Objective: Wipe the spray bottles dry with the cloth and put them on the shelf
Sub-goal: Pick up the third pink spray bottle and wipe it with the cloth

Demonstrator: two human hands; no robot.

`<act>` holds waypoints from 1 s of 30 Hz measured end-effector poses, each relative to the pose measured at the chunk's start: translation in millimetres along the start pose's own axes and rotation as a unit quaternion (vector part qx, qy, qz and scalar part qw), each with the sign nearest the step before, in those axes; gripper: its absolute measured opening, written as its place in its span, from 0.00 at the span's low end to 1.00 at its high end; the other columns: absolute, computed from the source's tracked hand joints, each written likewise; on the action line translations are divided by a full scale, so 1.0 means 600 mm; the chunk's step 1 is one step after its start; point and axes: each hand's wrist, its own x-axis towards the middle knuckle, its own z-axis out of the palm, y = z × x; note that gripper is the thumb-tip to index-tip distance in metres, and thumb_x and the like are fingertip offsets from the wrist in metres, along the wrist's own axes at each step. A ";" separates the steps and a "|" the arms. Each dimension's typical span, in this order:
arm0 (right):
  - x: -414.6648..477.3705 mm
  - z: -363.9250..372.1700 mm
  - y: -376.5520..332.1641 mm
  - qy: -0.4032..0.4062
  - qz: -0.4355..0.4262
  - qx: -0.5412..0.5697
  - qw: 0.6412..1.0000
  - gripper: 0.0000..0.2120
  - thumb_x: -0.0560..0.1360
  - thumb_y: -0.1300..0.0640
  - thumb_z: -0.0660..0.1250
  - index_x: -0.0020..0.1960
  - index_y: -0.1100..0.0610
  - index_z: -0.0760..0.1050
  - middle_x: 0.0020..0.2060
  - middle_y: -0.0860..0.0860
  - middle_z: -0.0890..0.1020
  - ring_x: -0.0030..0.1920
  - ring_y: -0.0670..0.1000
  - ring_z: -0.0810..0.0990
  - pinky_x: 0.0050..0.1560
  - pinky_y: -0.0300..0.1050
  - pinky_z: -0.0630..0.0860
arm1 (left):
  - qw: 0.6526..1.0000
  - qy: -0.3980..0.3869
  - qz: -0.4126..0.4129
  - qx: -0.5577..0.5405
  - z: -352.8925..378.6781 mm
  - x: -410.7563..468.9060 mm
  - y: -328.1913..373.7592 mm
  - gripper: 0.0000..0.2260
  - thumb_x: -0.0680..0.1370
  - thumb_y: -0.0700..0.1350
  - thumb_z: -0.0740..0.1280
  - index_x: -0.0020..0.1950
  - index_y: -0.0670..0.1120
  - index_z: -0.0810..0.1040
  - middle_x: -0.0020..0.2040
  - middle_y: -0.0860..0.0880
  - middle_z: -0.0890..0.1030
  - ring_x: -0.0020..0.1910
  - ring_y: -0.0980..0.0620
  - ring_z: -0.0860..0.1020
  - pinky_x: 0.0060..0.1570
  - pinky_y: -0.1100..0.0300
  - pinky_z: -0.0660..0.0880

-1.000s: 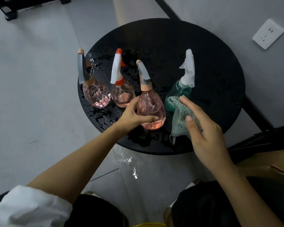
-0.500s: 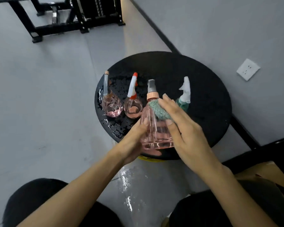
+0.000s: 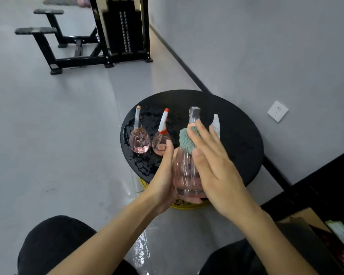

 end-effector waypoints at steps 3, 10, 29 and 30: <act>-0.005 0.003 -0.011 0.018 -0.023 -0.020 0.999 0.22 0.83 0.50 0.49 0.77 0.46 0.58 0.77 0.36 0.53 0.76 0.35 0.42 0.73 0.29 0.43 | 1.000 0.010 0.003 -0.023 0.002 -0.012 -0.003 0.28 0.77 0.69 0.47 0.59 0.58 0.80 0.57 0.47 0.84 0.54 0.47 0.83 0.53 0.44 0.76; -0.100 0.021 -0.029 0.029 -0.061 -0.060 0.996 0.24 0.82 0.48 0.46 0.77 0.45 0.53 0.77 0.35 0.49 0.78 0.44 0.42 0.76 0.50 0.48 | 1.000 0.014 0.018 -0.019 0.010 -0.034 0.007 0.32 0.76 0.69 0.48 0.64 0.49 0.77 0.56 0.46 0.84 0.54 0.49 0.83 0.45 0.56 0.80; -0.091 0.018 -0.042 0.058 -0.043 -0.085 0.994 0.25 0.82 0.45 0.43 0.78 0.43 0.48 0.77 0.34 0.46 0.77 0.42 0.40 0.76 0.47 0.47 | 0.999 0.000 0.030 0.016 0.030 -0.054 -0.005 0.26 0.80 0.63 0.47 0.57 0.53 0.81 0.46 0.51 0.86 0.41 0.56 0.84 0.33 0.64 0.79; -0.073 0.011 -0.040 0.065 -0.032 -0.067 0.995 0.25 0.82 0.44 0.43 0.78 0.43 0.49 0.77 0.34 0.46 0.77 0.40 0.40 0.75 0.41 0.45 | 0.999 -0.002 0.032 0.026 0.031 -0.054 -0.008 0.25 0.80 0.63 0.47 0.54 0.57 0.82 0.46 0.51 0.85 0.39 0.56 0.84 0.32 0.63 0.78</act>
